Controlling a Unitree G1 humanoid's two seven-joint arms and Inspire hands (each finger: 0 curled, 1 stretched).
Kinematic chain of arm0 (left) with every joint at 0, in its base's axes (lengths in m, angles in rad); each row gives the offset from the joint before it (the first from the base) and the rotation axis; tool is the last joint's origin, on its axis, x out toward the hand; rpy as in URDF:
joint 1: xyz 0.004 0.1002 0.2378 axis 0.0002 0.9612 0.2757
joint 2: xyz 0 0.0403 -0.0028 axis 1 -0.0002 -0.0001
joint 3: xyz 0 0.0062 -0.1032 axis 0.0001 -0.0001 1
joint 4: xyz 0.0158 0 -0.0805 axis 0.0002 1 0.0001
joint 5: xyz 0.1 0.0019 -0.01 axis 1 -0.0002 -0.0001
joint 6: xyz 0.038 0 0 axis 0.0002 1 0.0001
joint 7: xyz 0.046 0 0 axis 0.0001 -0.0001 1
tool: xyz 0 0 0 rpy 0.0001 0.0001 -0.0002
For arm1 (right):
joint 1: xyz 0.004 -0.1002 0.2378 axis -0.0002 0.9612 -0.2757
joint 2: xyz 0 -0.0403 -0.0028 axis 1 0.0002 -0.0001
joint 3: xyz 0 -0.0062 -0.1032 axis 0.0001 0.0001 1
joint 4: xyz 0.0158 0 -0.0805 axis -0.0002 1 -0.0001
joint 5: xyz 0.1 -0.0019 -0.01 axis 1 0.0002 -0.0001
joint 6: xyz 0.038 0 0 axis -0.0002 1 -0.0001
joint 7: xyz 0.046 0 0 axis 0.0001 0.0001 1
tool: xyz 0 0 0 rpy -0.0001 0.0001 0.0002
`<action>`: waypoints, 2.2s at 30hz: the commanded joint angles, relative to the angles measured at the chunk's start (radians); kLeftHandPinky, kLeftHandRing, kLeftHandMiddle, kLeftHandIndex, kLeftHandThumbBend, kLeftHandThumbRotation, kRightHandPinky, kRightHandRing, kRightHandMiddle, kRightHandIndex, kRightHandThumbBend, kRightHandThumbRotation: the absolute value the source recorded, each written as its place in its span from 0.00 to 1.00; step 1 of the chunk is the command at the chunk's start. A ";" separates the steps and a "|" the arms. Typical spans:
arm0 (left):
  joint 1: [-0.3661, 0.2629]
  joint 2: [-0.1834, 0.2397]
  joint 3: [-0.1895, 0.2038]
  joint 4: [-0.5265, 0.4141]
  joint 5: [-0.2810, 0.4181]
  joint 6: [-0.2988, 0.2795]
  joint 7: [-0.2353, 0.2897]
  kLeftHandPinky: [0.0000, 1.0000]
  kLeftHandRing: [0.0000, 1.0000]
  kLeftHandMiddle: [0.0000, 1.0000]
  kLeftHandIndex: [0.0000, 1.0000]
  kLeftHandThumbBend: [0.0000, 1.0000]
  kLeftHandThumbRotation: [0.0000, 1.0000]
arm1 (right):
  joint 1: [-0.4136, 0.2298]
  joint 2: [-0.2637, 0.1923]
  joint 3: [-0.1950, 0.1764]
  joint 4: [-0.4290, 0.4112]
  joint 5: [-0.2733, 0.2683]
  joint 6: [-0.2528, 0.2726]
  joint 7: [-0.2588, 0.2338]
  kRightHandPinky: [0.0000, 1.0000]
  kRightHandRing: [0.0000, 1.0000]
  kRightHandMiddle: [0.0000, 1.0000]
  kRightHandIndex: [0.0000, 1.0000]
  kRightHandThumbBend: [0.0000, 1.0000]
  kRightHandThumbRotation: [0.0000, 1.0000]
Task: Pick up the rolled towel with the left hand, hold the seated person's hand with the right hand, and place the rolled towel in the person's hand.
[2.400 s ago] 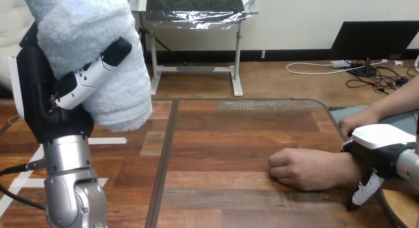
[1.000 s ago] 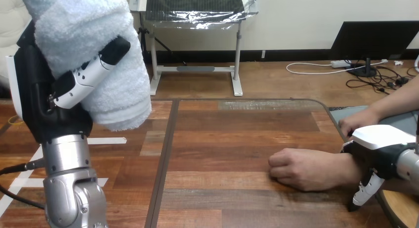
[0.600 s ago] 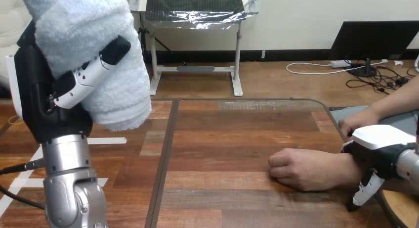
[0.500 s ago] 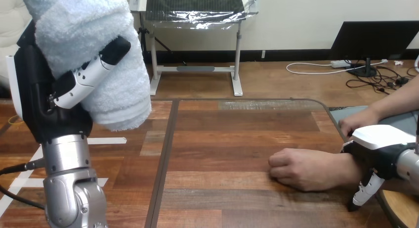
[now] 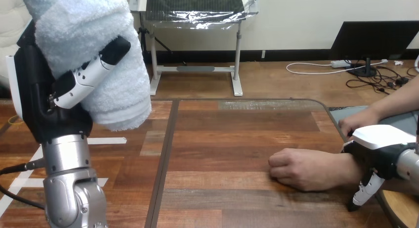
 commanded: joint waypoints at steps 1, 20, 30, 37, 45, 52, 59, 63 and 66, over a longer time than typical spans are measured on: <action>-0.041 -0.007 -0.011 -0.057 -0.001 -0.006 -0.001 0.20 0.26 0.32 0.37 0.48 0.00 | -0.025 -0.026 -0.029 -0.016 0.002 0.015 -0.001 0.50 0.74 0.78 0.77 1.00 0.24; -0.043 -0.007 -0.009 -0.050 0.009 -0.014 0.002 0.20 0.26 0.32 0.36 0.48 0.00 | -0.030 -0.026 -0.026 0.000 0.001 0.008 -0.005 0.53 0.76 0.79 0.78 1.00 0.25; -0.044 -0.007 -0.007 -0.045 0.007 -0.020 0.000 0.19 0.25 0.32 0.37 0.49 0.00 | -0.034 -0.024 -0.023 -0.004 -0.001 0.010 -0.003 0.52 0.75 0.78 0.77 1.00 0.25; -0.045 -0.005 -0.006 -0.043 0.010 -0.022 0.000 0.19 0.26 0.32 0.37 0.48 0.00 | -0.039 -0.019 -0.024 -0.002 0.002 0.017 0.008 0.51 0.75 0.79 0.77 1.00 0.25; -0.044 -0.004 -0.006 -0.046 0.003 -0.019 -0.004 0.19 0.26 0.32 0.37 0.48 0.00 | -0.037 -0.020 -0.024 -0.005 0.000 0.009 -0.002 0.50 0.74 0.78 0.76 1.00 0.24; -0.044 -0.005 -0.006 -0.047 -0.003 -0.016 -0.003 0.20 0.26 0.32 0.37 0.49 0.00 | -0.037 -0.020 -0.025 -0.008 0.003 0.011 0.005 0.50 0.74 0.78 0.77 1.00 0.24; -0.044 -0.003 -0.006 -0.047 -0.007 -0.017 -0.007 0.19 0.26 0.32 0.37 0.50 0.00 | -0.037 -0.021 -0.022 -0.003 -0.001 0.008 0.000 0.50 0.74 0.78 0.77 1.00 0.24; -0.045 -0.001 -0.005 -0.045 -0.008 -0.021 -0.011 0.19 0.25 0.32 0.37 0.49 0.00 | -0.036 -0.020 -0.023 -0.002 0.001 0.008 0.000 0.50 0.74 0.77 0.76 1.00 0.24; -0.046 -0.001 -0.004 -0.045 -0.002 -0.023 -0.009 0.19 0.25 0.32 0.37 0.48 0.00 | -0.037 -0.018 -0.022 -0.001 0.001 0.011 0.003 0.49 0.72 0.76 0.75 1.00 0.22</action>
